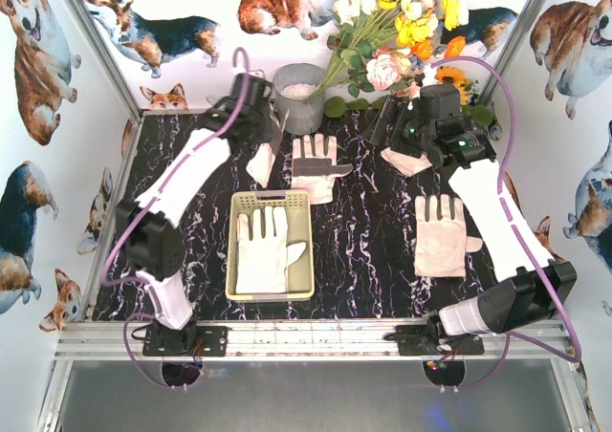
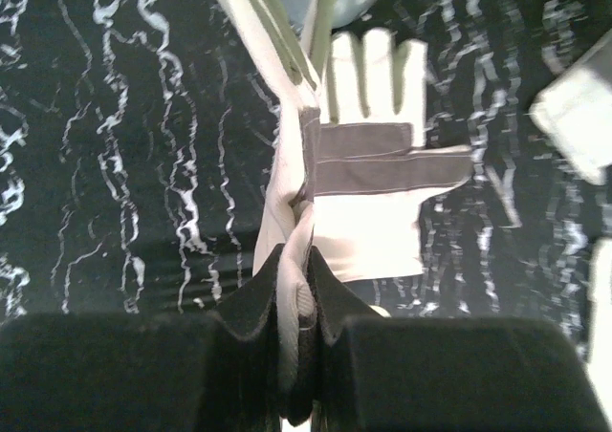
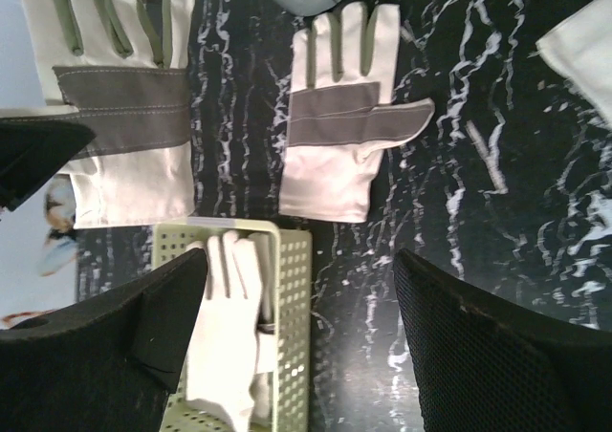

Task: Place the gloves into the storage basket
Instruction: Pair the glove with the glove.

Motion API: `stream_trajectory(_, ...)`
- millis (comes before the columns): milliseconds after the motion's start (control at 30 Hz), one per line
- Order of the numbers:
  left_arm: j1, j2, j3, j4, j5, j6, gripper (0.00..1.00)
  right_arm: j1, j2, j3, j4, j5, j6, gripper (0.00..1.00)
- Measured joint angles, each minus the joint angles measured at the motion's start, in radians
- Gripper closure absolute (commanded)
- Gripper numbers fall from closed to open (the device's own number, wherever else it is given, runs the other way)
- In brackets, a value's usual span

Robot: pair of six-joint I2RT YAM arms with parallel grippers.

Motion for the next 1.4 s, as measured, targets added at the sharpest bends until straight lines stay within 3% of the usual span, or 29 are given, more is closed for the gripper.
stream_trajectory(333, -0.11, 0.266, 0.224, -0.113, -0.275, -0.001, 1.0, 0.0, 0.041, 0.006, -0.014, 0.026, -0.077, 0.2)
stream_trajectory(600, -0.145, 0.439, 0.39, -0.176, -0.37, -0.02, 1.0, 0.0, 0.042, 0.004, -0.005, 0.003, -0.069, 0.2)
stream_trajectory(1100, -0.164, 0.477, 0.393, -0.207, -0.396, -0.107, 1.0, 0.0, 0.074, -0.049, 0.037, -0.055, -0.042, 0.21)
stream_trajectory(1400, -0.171, 0.509, 0.35, -0.084, -0.248, -0.141, 0.94, 0.0, 0.073, -0.052, 0.041, -0.063, -0.054, 0.21)
